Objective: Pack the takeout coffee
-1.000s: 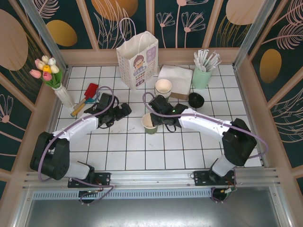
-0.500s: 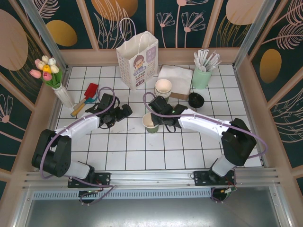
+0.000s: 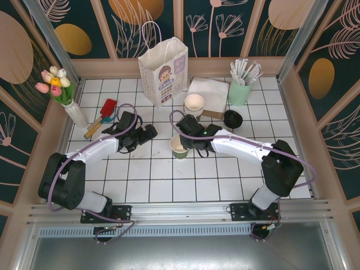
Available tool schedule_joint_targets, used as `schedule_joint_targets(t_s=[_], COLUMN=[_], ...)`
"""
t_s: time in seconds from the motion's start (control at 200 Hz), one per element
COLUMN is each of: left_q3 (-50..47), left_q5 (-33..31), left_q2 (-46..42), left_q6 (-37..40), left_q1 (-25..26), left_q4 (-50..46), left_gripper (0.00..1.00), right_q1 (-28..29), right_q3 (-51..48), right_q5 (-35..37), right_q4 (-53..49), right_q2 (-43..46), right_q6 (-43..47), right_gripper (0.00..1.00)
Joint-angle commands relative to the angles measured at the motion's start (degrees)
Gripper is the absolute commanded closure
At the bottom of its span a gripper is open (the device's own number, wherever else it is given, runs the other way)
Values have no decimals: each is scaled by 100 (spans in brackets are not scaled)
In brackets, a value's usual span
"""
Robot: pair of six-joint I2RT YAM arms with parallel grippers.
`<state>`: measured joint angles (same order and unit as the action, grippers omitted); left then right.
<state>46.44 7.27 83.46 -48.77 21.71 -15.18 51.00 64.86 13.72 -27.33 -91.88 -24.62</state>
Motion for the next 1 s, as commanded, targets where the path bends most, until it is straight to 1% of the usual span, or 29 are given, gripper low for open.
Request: schedule_joint_targets(t_s=[0.0, 0.12, 0.23, 0.295, 0.365, 0.41, 0.48, 0.52, 0.571, 0.581, 0.626, 0.706, 0.751, 0.791, 0.876, 0.996], left_q3=[15, -18, -54, -77, -30, 2, 41, 50, 50, 43, 26, 6, 13, 39, 75, 87], left_q5=[41, -75, -219, -244, -201, -175, -160, -187, -212, -220, -225, -185, -157, -134, -121, -113], left_q2=[41, -5, -43, -115, -167, -185, -223, -240, -242, -240, -227, -179, -159, -134, -128, -174], left_q6=[-37, -69, -134, -226, -323, -372, -379, -374, -378, -376, -375, -399, -413, -426, -439, -454], left_q1=[26, 26, 28, 26, 26, 26, 26, 26, 26, 26, 26, 26, 26, 26, 28, 22], left_q4=[72, 131, 269, 393, 476, 509, 560, 560, 560, 560, 560, 583, 601, 604, 598, 573], left_gripper=[1, 1, 1, 1, 1, 1, 1, 1, 1, 1, 1, 1, 1, 1, 1, 1], right_q1=[10, -143, -393, -575, -863, -1092, -1469, -1698, -1933, -2081, -2406, -2970, -3282, -3516, -3854, -4000], right_q3=[146, 44, -80, -205, -409, -610, -970, -1157, -1334, -1359, -1455, -1538, -1494, -1415, -1273, -985], right_q5=[163, 21, 36, 139, 127, 124, 81, -7, -271, -325, -643, -1335, -1826, -2094, -2356, -2444], right_q4=[-77, 180, 421, 527, 624, 710, 892, 979, 1060, 1071, 1108, 1134, 1071, 998, 1016, 1112], right_q2=[323, 798, 1242, 1561, 1935, 2182, 2580, 2754, 2902, 2923, 2956, 2850, 2658, 2449, 1983, 1237], right_q6=[-104, -121, -169, -239, -371, -524, -760, -861, -848, -829, -571, 312, 847, 1222, 1860, 2664], right_gripper=[66, 58, 53, 46, 33, 27, 19, 17, 17, 17, 17, 17, 18, 20, 24, 32])
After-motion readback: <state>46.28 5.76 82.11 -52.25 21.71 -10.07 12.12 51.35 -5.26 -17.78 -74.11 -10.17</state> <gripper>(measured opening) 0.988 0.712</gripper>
